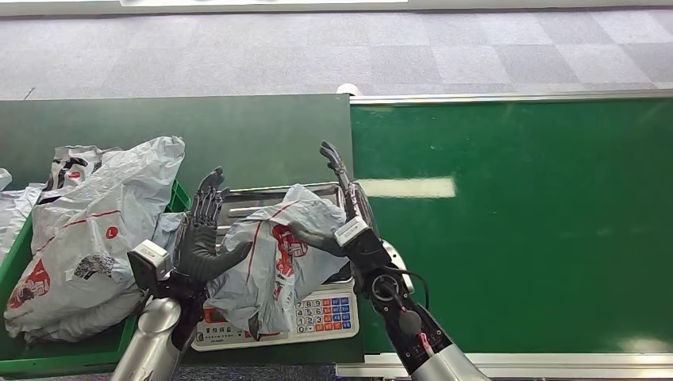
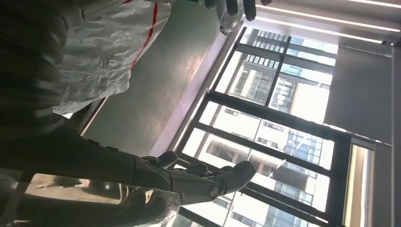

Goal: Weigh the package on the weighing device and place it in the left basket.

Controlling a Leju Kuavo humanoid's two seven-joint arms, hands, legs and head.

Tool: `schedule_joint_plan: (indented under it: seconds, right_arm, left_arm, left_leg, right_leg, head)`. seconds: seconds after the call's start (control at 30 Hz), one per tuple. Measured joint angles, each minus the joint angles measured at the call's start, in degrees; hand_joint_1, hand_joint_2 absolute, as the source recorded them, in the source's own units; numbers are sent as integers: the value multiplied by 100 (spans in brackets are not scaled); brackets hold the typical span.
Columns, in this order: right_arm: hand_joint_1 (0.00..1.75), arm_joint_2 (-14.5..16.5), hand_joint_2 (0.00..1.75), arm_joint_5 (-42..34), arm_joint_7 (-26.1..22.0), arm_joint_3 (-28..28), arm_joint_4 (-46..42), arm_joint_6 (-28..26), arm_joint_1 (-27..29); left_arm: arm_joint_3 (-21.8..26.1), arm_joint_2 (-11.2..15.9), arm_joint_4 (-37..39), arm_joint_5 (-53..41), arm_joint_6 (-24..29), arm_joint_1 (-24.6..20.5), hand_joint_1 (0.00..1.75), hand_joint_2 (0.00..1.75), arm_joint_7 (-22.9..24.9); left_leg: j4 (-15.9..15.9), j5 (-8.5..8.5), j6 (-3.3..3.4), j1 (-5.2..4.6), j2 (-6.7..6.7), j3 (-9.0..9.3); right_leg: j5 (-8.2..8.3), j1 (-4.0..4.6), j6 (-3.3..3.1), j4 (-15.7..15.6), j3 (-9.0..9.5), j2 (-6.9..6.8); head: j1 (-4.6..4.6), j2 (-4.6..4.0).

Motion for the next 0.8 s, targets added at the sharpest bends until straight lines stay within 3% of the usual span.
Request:
schedule_joint_plan:
  seconds: [0.2,0.37,0.57,0.8]
  right_arm:
    - [0,-80,175,-127,40,-236,-611,228,245]
    - [0,-86,175,-270,243,-447,-837,96,395]
    - [0,-86,175,-1088,481,-1041,-1138,286,747]
    - [0,-83,175,-1149,561,-1424,-1314,334,1000]
  left_arm:
    - [51,-9,-115,-17,2,83,0,175,53]
    - [91,-16,-205,-35,9,173,0,175,82]
    - [147,-28,-347,-106,35,283,0,175,167]
    - [158,-60,-442,-434,227,329,0,175,268]
  left_leg:
    - [0,0,0,0,0,1]
    - [0,0,0,0,-1,1]
    - [0,0,0,0,-1,0]
    - [0,0,0,0,-2,3]
  right_leg:
    - [0,0,0,0,1,0]
    - [0,0,0,0,1,0]
    - [0,0,0,-1,1,0]
    - [0,0,0,-1,2,-1]
  head:
    - [0,0]
    - [-1,0]
    - [1,0]
    - [-1,0]
